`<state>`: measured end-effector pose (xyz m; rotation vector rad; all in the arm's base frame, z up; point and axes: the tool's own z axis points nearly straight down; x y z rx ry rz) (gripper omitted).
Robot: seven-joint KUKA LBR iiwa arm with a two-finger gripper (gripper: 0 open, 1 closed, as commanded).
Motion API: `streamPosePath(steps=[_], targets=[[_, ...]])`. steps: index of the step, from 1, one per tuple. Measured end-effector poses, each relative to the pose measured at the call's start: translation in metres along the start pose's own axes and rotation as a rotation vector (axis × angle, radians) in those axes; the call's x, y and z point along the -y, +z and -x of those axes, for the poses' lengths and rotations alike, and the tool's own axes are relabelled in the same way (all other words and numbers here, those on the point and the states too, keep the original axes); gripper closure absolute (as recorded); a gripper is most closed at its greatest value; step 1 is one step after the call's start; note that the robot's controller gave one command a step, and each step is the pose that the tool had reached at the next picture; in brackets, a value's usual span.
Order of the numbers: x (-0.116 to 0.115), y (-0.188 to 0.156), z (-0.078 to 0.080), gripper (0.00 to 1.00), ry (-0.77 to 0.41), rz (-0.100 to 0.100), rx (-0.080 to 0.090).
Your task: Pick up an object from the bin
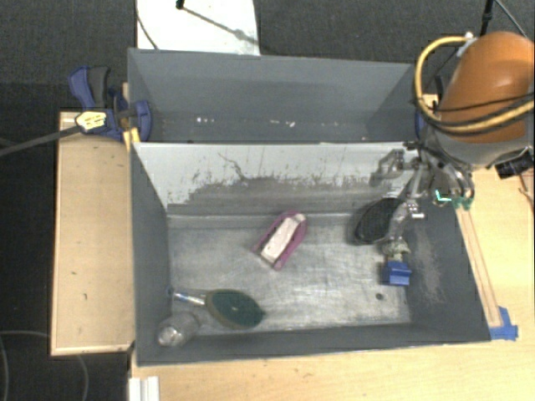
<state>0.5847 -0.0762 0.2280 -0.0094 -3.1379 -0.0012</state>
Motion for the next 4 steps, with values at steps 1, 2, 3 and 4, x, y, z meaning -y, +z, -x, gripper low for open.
streamPosePath(steps=[1,2,3,4], targets=[[0.037,0.129,-0.004,0.0,0.01,0.0,0.001],[0.057,0.151,0.015,0.0,-0.334,0.014,0.017],[0.058,0.152,0.012,1.0,-0.336,0.014,0.006],[0.055,-0.053,-0.003,1.0,-0.641,-0.007,0.013]])
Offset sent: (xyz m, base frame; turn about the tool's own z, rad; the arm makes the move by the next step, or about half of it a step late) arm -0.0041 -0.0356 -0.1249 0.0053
